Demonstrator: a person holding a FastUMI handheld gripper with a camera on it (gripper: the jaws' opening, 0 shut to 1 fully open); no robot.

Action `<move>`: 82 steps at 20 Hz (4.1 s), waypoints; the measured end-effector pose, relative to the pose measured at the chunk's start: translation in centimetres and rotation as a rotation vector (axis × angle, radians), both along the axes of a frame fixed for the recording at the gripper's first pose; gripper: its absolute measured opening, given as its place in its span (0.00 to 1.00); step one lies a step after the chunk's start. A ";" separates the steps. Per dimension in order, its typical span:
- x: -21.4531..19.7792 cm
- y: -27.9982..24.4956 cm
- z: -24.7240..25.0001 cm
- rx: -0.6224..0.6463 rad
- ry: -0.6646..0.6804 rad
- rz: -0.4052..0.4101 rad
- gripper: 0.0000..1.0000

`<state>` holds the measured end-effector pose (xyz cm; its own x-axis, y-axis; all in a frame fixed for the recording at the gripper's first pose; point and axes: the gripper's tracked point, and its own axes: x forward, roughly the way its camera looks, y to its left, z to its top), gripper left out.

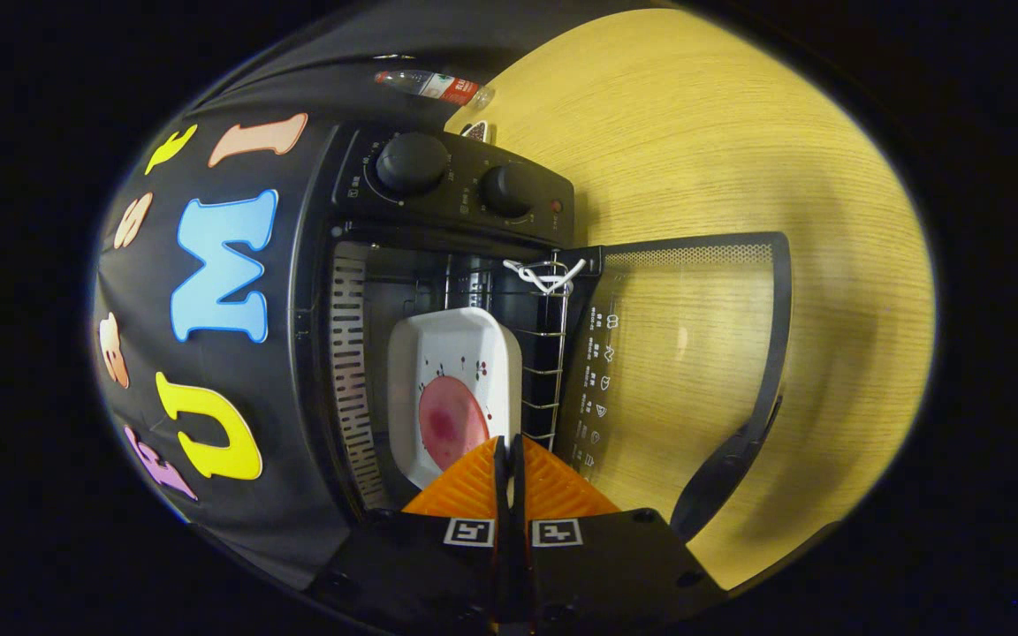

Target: Open the toaster oven, put the food inside, and close the toaster oven door.

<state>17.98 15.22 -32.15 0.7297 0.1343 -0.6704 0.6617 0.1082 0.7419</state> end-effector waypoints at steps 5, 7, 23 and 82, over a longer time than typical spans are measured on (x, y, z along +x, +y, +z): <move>1.3 0.8 -0.3 -0.001 0.000 -0.020 0.02; 2.0 1.8 0.7 0.043 -0.060 -0.003 0.07; -6.2 1.0 5.9 -0.494 -0.267 0.664 0.97; -10.1 -1.5 4.2 -1.131 -0.124 0.978 0.97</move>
<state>7.85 13.74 -27.93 0.7186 0.0563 -0.6932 -0.0679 0.9976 0.0106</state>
